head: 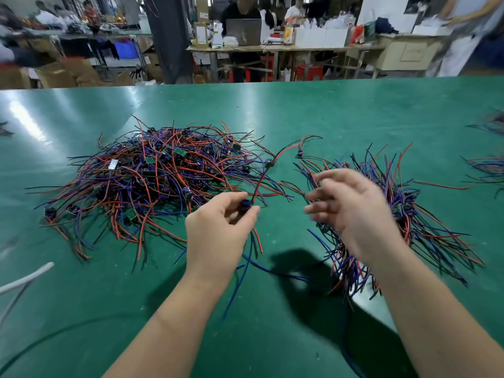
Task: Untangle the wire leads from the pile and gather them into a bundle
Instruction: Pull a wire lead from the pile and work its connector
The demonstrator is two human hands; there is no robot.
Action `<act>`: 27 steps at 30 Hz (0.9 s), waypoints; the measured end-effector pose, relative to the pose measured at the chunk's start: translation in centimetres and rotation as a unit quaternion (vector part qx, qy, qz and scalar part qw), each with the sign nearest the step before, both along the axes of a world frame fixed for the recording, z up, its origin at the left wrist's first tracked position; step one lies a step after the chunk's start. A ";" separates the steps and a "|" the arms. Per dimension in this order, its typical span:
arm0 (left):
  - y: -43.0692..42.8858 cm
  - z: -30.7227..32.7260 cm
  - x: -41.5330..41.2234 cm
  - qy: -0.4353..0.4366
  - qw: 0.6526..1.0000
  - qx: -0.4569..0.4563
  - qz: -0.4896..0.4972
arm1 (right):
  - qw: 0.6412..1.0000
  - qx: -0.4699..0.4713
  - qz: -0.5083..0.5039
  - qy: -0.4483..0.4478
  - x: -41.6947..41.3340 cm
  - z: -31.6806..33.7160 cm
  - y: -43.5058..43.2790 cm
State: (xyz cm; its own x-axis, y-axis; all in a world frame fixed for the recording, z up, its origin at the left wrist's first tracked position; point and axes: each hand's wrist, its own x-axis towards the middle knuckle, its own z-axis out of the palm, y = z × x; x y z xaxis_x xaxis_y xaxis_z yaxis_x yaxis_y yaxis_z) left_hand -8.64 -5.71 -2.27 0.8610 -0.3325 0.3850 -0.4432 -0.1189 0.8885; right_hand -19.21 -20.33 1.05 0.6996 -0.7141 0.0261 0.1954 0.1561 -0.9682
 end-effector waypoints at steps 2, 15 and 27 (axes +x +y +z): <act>-0.3 -0.1 -0.7 0.020 0.999 -0.004 -0.047 | 0.988 -0.100 0.116 0.030 0.5 -0.7 1.9; 0.6 -1.2 1.0 -0.159 0.910 0.382 0.029 | 0.892 -0.355 -0.229 0.159 -2.2 0.6 -3.8; 1.3 -2.4 3.0 -0.079 0.851 0.513 0.076 | 0.790 -0.408 -0.155 0.430 -3.7 -0.9 -7.0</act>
